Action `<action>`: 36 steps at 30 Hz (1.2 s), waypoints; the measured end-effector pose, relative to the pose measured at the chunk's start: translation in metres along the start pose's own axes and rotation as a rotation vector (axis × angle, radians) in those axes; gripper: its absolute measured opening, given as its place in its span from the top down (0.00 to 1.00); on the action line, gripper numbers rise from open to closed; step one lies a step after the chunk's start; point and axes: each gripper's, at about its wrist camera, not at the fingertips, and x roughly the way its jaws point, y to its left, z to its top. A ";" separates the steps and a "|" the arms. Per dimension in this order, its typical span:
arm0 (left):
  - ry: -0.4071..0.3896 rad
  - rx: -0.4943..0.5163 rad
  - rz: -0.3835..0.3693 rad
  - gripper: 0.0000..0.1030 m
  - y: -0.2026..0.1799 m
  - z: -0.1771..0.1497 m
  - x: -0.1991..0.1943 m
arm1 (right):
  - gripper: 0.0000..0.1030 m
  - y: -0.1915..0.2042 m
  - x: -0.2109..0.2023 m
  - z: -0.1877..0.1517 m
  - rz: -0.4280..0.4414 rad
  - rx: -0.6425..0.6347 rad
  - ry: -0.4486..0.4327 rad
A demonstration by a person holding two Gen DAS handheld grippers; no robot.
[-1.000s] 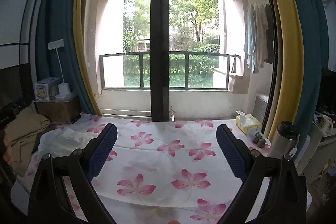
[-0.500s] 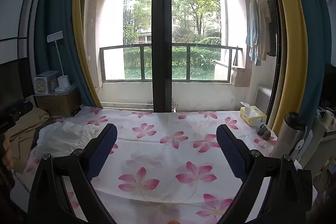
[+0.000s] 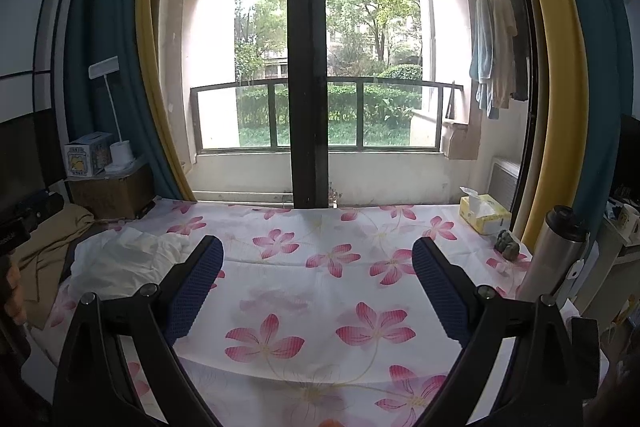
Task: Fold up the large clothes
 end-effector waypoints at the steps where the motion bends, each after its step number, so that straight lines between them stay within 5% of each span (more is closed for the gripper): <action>1: 0.000 0.000 -0.001 0.21 0.000 0.000 0.000 | 0.08 0.000 0.000 0.000 0.000 0.001 0.000; 36: 0.010 0.002 -0.007 0.21 -0.001 -0.004 0.004 | 0.08 -0.004 0.004 -0.007 -0.003 0.007 0.016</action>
